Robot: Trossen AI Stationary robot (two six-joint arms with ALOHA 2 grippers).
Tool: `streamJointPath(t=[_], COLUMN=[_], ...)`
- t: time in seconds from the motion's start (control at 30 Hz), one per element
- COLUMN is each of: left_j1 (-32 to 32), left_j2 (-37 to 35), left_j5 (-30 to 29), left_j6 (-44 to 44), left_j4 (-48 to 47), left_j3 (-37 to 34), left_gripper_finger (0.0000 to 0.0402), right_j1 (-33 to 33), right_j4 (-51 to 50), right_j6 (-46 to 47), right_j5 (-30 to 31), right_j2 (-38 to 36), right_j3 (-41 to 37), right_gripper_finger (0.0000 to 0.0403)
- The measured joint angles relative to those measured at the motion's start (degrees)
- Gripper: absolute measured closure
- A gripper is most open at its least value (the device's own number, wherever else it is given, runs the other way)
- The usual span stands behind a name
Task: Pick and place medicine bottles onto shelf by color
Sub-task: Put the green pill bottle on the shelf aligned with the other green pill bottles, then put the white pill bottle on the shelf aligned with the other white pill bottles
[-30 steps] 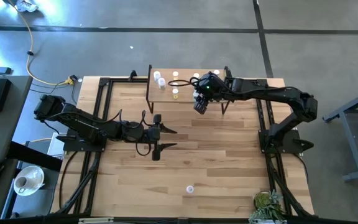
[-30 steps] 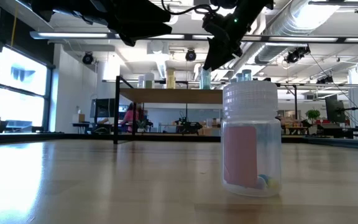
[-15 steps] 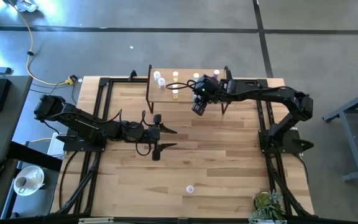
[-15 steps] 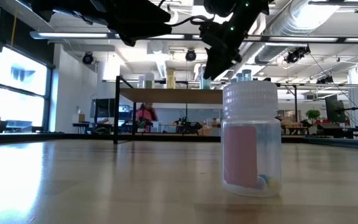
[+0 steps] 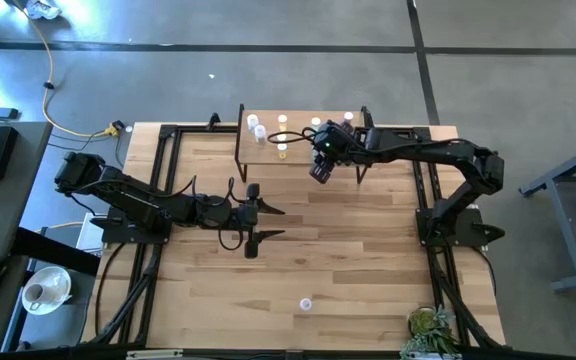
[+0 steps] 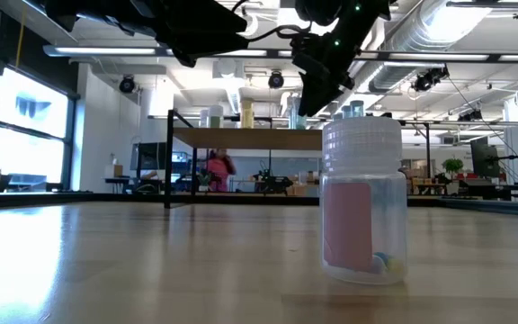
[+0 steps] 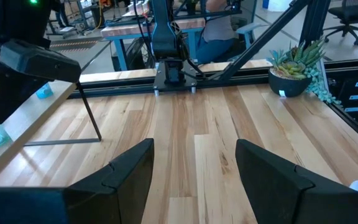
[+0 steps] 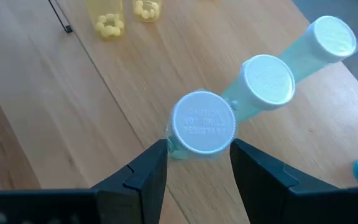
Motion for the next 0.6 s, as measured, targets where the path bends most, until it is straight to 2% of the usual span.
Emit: streamJointPath(t=[0.27, 0.6], left_j1=[0.01, -0.05], left_j2=[0.0, 0.0], left_j5=[0.0, -0.02], left_j6=[-0.01, -0.25], left_j4=[-0.38, -5.45], left_j3=[0.0, 0.0], left_gripper_finger=[0.0186, 0.0186], right_j1=[0.9, 3.68], right_j4=[-0.21, -10.39], right_j6=[-0.34, -0.17], right_j5=[-0.59, -0.72], right_j2=[-0.56, -0.85], right_j3=[0.2, 7.58], right_gripper_finger=[0.0236, 0.0236])
